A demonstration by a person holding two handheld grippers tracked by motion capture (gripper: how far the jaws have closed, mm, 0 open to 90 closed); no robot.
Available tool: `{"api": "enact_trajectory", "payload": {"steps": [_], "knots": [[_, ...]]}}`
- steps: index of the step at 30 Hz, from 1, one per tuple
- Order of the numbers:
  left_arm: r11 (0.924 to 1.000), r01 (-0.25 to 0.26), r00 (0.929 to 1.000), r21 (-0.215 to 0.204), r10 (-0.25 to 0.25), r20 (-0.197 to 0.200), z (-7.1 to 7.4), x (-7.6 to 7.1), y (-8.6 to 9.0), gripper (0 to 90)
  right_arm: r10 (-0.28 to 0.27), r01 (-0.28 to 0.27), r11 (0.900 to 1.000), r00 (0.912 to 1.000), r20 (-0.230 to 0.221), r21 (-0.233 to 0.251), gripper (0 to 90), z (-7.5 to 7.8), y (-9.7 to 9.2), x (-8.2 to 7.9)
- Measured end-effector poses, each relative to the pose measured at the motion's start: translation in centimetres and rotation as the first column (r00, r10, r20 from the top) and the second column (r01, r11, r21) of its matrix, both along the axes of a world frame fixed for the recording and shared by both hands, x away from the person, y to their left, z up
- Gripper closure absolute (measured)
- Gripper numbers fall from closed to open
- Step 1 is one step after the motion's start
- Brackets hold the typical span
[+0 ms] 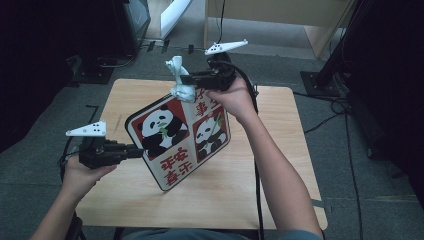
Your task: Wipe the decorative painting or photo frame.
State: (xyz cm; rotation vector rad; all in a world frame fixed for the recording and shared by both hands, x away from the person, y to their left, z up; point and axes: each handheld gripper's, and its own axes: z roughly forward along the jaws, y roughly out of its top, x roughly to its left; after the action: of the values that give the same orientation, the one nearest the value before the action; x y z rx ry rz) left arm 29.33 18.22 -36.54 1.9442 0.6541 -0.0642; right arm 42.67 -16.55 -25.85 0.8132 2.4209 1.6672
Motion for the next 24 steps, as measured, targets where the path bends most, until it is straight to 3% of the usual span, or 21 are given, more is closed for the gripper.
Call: {"api": "enact_trajectory", "payload": {"steps": [20,24], "knots": [[0.9999,-0.010,0.9999,0.004,0.010,0.005,0.0,0.3,0.5,78.7,-0.071,0.072,0.9971,0.9972,0.022,-0.026,76.2,0.2,-2.5,0.7],[0.9999,-0.014,0.9999,0.004,0.013,0.002,0.0,0.3,0.6,78.9,-0.091,0.091,0.9956,0.9958,0.010,-0.023,75.9,0.3,-3.1,0.8]]}}
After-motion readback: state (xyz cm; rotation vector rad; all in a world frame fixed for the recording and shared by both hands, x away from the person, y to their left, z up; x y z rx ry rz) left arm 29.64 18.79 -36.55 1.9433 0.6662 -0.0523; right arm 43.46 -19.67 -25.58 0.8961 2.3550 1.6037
